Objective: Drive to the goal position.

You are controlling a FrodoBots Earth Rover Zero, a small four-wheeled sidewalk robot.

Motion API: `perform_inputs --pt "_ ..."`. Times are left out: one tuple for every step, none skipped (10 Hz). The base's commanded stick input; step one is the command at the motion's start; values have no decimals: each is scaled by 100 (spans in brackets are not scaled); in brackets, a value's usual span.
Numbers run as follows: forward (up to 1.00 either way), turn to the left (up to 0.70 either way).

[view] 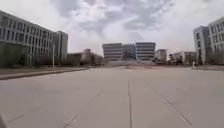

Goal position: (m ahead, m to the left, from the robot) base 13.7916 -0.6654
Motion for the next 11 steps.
perform_inputs --pt "70 0" --pt "70 0" --pt "70 0" --pt "70 0" --pt "70 -8" --pt "70 -16" --pt "70 -8" --pt "70 0" --pt "70 0" --pt "70 0" --pt "70 0"
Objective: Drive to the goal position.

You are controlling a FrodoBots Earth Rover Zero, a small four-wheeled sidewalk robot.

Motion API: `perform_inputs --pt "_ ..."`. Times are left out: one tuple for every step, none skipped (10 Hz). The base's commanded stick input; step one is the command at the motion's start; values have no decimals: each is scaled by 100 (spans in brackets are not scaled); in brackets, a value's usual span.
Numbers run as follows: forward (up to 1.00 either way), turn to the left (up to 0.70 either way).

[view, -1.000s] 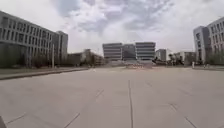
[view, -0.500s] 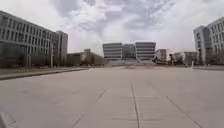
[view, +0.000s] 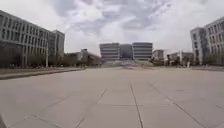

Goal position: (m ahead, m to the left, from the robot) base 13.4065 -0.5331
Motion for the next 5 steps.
perform_inputs --pt "70 0" --pt "70 0" --pt "70 0" --pt "70 0" --pt "70 0"
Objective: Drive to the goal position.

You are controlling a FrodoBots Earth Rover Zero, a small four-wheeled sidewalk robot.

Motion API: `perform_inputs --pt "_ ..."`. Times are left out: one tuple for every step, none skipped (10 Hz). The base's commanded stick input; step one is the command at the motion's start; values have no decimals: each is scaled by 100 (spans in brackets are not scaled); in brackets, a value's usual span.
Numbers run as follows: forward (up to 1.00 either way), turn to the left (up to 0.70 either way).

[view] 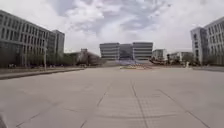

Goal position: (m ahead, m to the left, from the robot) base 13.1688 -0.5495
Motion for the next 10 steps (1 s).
perform_inputs --pt "70 0" --pt "70 0" --pt "70 0" --pt "70 0" --pt "70 0" --pt "70 -2" --pt "70 -3" --pt "70 -3" --pt "70 -3" --pt "70 -3"
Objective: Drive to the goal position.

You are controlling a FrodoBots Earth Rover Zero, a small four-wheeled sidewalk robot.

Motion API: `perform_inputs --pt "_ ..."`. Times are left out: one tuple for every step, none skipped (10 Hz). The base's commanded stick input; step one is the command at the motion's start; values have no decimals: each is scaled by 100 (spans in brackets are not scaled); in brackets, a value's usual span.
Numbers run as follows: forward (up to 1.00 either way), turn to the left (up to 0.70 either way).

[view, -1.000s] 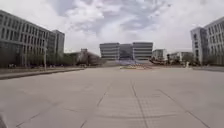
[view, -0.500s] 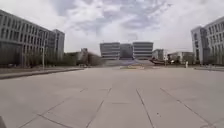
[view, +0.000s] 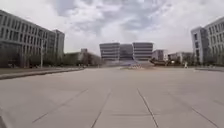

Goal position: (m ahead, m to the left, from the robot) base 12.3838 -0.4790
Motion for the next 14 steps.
perform_inputs --pt "70 -3" --pt "70 0" --pt "70 0" --pt "70 0" --pt "70 0" --pt "70 0" --pt "70 0" --pt "70 0" --pt "70 0" --pt "70 0" --pt "70 0" --pt "70 0" --pt "70 0" --pt "70 0"
